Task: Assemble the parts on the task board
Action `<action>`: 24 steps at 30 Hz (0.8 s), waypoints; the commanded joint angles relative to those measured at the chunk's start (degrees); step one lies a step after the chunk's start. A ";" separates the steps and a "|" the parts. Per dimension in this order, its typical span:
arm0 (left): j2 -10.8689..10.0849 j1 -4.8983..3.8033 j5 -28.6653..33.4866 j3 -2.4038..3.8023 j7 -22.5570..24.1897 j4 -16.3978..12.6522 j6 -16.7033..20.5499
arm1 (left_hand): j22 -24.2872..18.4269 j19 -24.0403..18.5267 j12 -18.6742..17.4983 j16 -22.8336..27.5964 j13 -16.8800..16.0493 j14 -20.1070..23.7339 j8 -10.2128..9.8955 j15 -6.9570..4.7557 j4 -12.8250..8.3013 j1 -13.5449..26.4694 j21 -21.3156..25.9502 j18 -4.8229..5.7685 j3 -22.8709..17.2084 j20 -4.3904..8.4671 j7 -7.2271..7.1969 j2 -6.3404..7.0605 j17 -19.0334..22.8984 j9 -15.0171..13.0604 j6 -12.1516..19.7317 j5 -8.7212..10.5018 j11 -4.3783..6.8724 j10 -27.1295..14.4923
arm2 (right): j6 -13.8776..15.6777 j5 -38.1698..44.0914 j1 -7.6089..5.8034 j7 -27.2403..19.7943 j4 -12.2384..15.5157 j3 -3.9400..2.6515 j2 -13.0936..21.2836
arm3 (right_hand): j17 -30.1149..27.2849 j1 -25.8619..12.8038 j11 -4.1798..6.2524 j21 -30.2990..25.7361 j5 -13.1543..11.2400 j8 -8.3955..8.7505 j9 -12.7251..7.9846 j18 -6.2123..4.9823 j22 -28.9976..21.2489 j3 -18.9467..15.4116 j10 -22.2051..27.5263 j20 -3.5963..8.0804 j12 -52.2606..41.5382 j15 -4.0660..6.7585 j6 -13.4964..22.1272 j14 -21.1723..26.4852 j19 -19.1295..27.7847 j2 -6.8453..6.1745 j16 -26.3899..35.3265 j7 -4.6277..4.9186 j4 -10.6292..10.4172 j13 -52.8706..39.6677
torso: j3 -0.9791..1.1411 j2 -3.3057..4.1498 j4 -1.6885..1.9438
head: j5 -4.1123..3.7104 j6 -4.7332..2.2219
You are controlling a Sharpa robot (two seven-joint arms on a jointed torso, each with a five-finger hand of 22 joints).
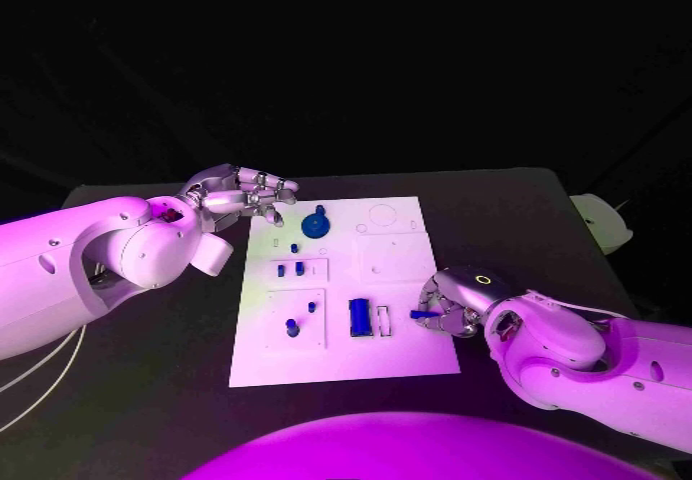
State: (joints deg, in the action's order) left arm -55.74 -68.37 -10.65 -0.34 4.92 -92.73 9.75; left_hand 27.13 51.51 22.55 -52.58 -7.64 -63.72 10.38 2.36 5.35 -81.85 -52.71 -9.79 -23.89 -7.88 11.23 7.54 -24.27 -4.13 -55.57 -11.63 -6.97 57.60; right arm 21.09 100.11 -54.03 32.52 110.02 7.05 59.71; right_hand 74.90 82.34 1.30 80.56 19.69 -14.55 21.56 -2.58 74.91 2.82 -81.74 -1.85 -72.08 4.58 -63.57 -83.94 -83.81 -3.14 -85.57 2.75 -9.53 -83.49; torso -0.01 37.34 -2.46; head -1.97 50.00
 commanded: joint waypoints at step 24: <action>0.20 -0.02 1.27 0.03 0.17 -0.16 -0.84 | -0.05 0.50 0.19 0.14 -0.08 0.26 0.29 0.25 0.05 -0.29 0.23 -0.80 -0.39 -0.04 0.13 -0.40 -0.06 -0.07 0.36 0.03 -0.08 -0.31 | 2.57 -13.78 -2.47 1.33 1.09 0.11 -4.01 | 7.68 -4.77 0.26 1.80 -2.57 -0.45 0.39 1.01 13.03 3.61 -1.29 0.33 -1.23 0.37 -0.97 -4.58 -3.30 1.02 -0.52 -0.14 -4.11 6.25 | 0.00 0.08 0.02 | 0.03 -0.17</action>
State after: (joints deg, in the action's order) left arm -55.65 -68.37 -9.79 -0.34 4.87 -92.73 9.74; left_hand 27.14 51.51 22.55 -52.58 -7.64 -63.72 10.38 2.37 5.35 -81.85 -52.73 -9.79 -23.89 -7.89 11.23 7.54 -24.27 -4.13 -55.57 -11.63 -6.97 57.60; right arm 23.79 88.13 -56.58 33.57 111.22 7.14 55.87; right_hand 74.94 78.03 1.75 82.21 17.38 -14.85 21.62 -2.58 74.95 6.56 -82.71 -1.85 -73.15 4.60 -63.88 -83.93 -83.81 -1.98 -85.84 3.06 -13.30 -81.56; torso -0.01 37.38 -2.44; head -2.05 49.82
